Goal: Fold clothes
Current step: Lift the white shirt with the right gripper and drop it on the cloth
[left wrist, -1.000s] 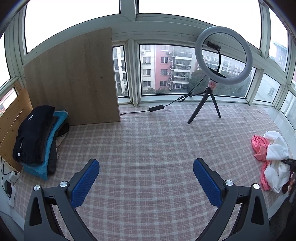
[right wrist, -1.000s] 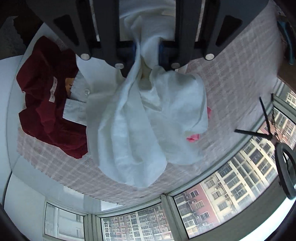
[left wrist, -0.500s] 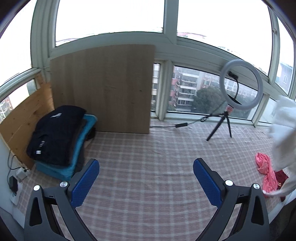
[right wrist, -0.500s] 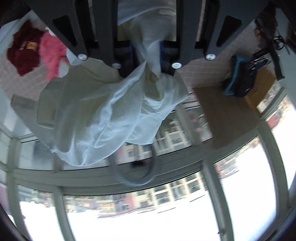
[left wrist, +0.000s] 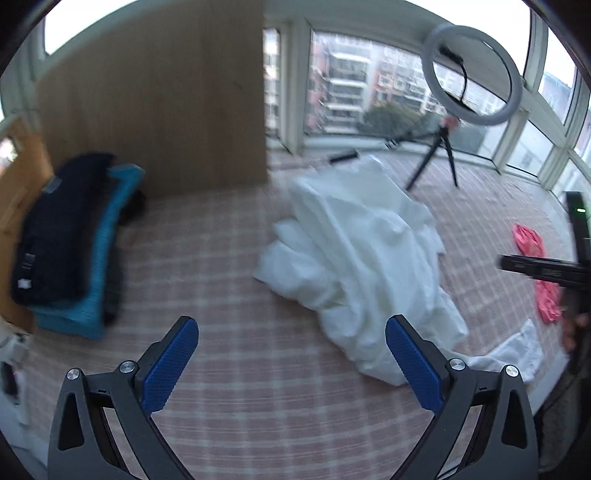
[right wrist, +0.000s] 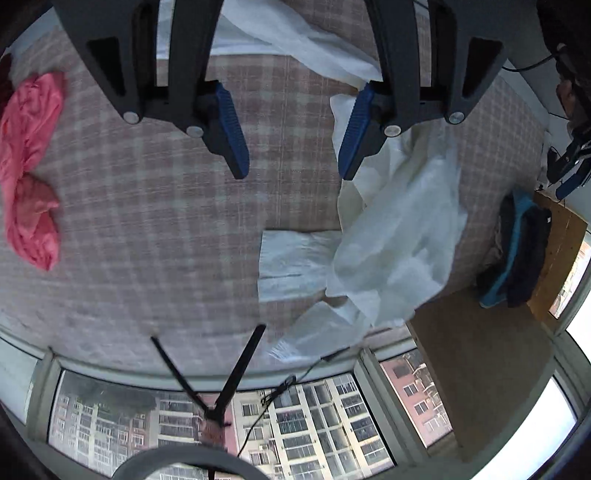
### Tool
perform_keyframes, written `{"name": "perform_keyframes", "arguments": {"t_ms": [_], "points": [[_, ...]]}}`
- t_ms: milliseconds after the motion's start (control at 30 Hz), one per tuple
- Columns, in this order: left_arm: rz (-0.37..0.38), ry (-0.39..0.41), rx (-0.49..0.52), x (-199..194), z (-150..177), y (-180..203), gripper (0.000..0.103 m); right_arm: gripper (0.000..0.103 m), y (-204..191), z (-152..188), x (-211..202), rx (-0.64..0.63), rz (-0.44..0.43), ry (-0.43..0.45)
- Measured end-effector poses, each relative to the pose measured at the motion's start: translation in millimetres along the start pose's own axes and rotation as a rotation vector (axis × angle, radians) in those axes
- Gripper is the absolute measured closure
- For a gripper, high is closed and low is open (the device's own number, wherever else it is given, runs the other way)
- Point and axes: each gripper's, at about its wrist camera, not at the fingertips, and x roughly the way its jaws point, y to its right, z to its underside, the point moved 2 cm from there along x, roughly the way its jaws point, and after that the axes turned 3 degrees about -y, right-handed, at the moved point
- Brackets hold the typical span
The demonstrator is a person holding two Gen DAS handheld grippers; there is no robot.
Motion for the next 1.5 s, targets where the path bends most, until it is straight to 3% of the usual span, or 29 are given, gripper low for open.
{"name": "perform_keyframes", "arguments": {"t_ms": [100,200,233,333,367,400,533,700,833,967,1033,1100,1167,1267,1300,1367,1400,1433,1467,1500], "points": [[-0.004,-0.046,0.012,26.2,-4.0,16.3,0.002,0.053,-4.9,-26.6,41.7,0.08,-0.095,0.013],[-0.022,-0.05,0.023,34.4,-9.5,15.8,0.002,0.051,-25.2,-49.6,77.0,0.131,-0.255,-0.007],[-0.035,-0.049,0.018,34.7,-12.0,11.1,0.002,0.049,-35.9,-56.0,91.8,0.12,-0.275,-0.024],[-0.067,-0.034,-0.017,30.3,-18.2,-9.3,0.002,0.051,-61.3,-66.0,131.1,0.079,-0.216,-0.116],[-0.079,-0.024,-0.032,27.2,-19.6,-17.4,0.002,0.079,-65.7,-65.8,134.4,0.075,-0.239,-0.131],[-0.093,-0.012,-0.048,23.2,-20.0,-26.5,0.002,0.092,-69.1,-65.7,133.6,0.069,-0.262,-0.132],[-0.128,0.022,-0.117,5.8,-19.4,-64.5,0.002,0.094,-65.3,-64.9,65.5,0.038,-0.314,0.034],[-0.153,0.103,-0.19,-29.1,-21.7,-106.9,0.002,0.094,-53.1,-65.8,-80.7,0.024,-0.275,0.298],[-0.164,0.185,-0.226,-63.0,-24.6,-130.4,0.002,0.094,-85.0,-70.9,-193.8,-0.096,-0.207,0.502],[-0.16,0.259,-0.245,-93.9,-21.8,-141.0,0.002,0.094,-155.8,-89.4,-258.8,-0.278,-0.234,0.593],[-0.161,0.288,-0.253,-106.6,-17.8,-144.7,0.002,0.094,-202.5,-106.4,-259.1,-0.371,-0.278,0.569],[-0.157,0.307,-0.273,-115.3,-11.4,-149.6,0.002,0.094,-256.0,-122.7,-232.4,-0.45,-0.361,0.464],[-0.168,0.311,-0.293,-121.7,-3.5,-156.7,0.002,0.09,-317.3,-129.1,-177.8,-0.553,-0.464,0.251],[-0.211,0.298,-0.303,-124.4,7.5,-166.2,0.002,0.09,-368.9,-128.1,-96.1,-0.571,-0.507,-0.033],[-0.222,0.29,-0.304,-123.1,11.0,-168.7,0.002,0.09,-368.7,-127.8,-84.4,-0.555,-0.506,-0.071],[-0.222,0.265,-0.306,-116.7,16.8,-171.2,0.002,0.089,-348.1,-129.2,-78.8,-0.517,-0.504,-0.058],[-0.21,0.25,-0.302,-111.1,17.9,-169.7,0.002,0.083,-329.0,-128.6,-79.5,-0.496,-0.492,-0.041],[-0.195,0.234,-0.293,-104.3,17.6,-166.1,0.002,0.075,-308.5,-126.1,-78.4,-0.48,-0.465,-0.026],[-0.181,0.218,-0.285,-97.5,17.3,-162.6,0.002,0.054,-284.4,-118.1,-72.1,-0.475,-0.398,-0.017],[-0.168,0.202,-0.275,-90.2,16.4,-158.1,0.002,0.044,-260.2,-110.2,-66.0,-0.469,-0.33,-0.007]]}}
